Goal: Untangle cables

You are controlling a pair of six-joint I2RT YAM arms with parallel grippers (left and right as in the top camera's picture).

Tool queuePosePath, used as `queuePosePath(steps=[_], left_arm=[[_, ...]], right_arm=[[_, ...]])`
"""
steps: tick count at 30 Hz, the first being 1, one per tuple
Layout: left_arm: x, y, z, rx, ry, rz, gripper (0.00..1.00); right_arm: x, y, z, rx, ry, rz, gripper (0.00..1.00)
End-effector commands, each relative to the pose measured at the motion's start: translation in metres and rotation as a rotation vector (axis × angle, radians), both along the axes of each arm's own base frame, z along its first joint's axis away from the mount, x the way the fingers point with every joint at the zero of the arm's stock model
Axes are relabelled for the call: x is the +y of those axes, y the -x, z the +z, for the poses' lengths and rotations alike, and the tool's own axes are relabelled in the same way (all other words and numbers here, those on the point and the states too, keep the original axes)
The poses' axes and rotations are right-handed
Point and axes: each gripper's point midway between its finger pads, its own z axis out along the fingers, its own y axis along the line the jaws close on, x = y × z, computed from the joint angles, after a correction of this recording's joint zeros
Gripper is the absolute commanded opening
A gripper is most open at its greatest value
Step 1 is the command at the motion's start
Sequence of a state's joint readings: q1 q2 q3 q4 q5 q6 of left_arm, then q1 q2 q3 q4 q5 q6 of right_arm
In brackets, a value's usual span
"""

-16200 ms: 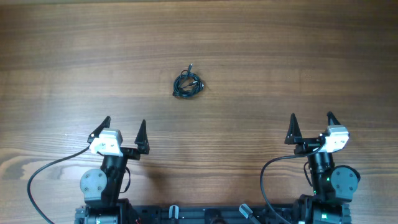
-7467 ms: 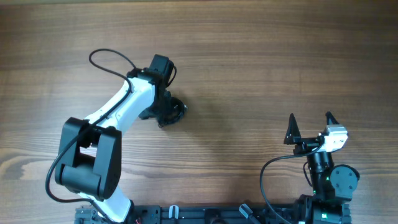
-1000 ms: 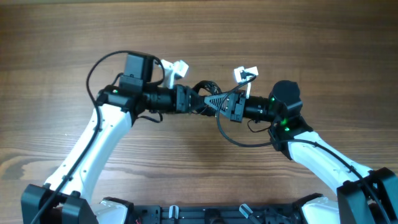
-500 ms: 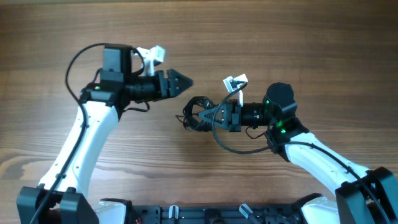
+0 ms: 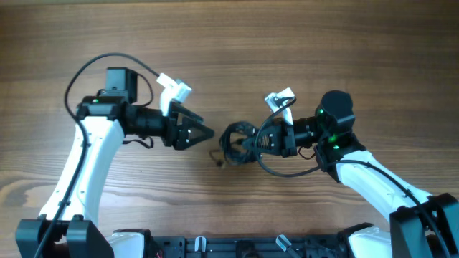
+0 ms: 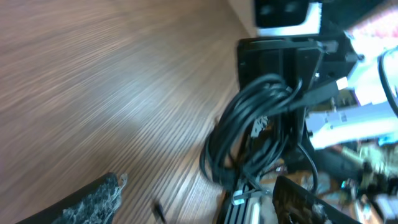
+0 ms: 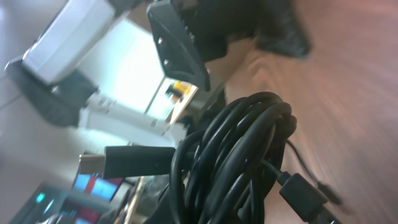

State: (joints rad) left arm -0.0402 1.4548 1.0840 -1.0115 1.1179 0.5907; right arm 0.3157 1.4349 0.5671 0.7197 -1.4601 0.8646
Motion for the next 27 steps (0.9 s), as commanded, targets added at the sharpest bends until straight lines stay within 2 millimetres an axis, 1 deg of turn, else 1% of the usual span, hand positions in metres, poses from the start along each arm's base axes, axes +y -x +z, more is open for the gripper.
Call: queuePosePath(steps=[1, 6, 10, 13, 14, 15, 16, 17, 18, 19, 21, 22, 23, 25, 26, 27], left_arm=[[-0.022, 0.012, 0.015, -0.136, 0.056, -0.126, 0.81], [-0.039, 0.026, 0.015, -0.134, 0.056, -0.197, 0.81], [-0.045, 0.032, 0.008, -0.137, 0.018, -0.228, 0.75], [-0.051, 0.037, 0.007, -0.135, 0.017, -0.255, 0.74], [-0.054, 0.039, 0.007, -0.134, 0.017, -0.265, 0.71], [-0.056, 0.042, 0.006, -0.131, 0.016, -0.276, 0.61], [-0.057, 0.043, 0.004, -0.132, 0.007, -0.283, 0.41], [-0.057, 0.042, 0.001, -0.135, -0.017, -0.283, 0.27], [-0.054, 0.041, -0.004, -0.137, -0.048, -0.278, 0.09], [-0.051, 0.038, -0.01, -0.124, -0.092, -0.258, 0.04], [-0.04, 0.029, -0.019, -0.071, -0.154, -0.189, 0.04], [-0.036, 0.026, -0.019, -0.05, -0.16, -0.159, 0.04], [-0.032, 0.02, -0.019, -0.026, -0.159, -0.121, 0.04], [-0.018, 0.002, -0.017, 0.047, -0.15, 0.004, 0.04], [-0.01, -0.009, -0.015, 0.088, -0.14, 0.078, 0.04], [-0.002, -0.02, -0.014, 0.134, -0.126, 0.158, 0.04]], right_arm=[[0.001, 0.023, 0.004, -0.032, -0.025, 0.13, 0.04], [0.002, 0.026, 0.004, -0.035, -0.027, 0.141, 0.04], [0.006, 0.031, 0.004, -0.034, -0.027, 0.163, 0.04], [0.008, 0.034, 0.006, -0.052, -0.032, 0.175, 0.04], [0.008, 0.035, 0.006, -0.056, -0.034, 0.176, 0.04], [0.008, 0.034, 0.007, -0.06, -0.035, 0.176, 0.04], [0.008, 0.034, 0.008, -0.064, -0.036, 0.176, 0.04], [0.008, 0.034, 0.009, -0.071, -0.038, 0.176, 0.04], [0.008, 0.034, 0.01, -0.08, -0.041, 0.176, 0.04], [0.008, 0.034, 0.011, -0.091, -0.044, 0.176, 0.04], [0.009, 0.034, 0.012, -0.1, -0.047, 0.175, 0.04], [0.009, 0.033, 0.012, -0.104, -0.048, 0.172, 0.04], [0.01, 0.031, 0.011, -0.106, -0.047, 0.158, 0.15], [0.014, 0.019, 0.01, -0.101, -0.038, 0.085, 0.76], [0.016, 0.01, 0.009, -0.099, -0.032, 0.031, 0.99], [0.018, -0.001, 0.008, -0.104, -0.025, -0.038, 1.0]])
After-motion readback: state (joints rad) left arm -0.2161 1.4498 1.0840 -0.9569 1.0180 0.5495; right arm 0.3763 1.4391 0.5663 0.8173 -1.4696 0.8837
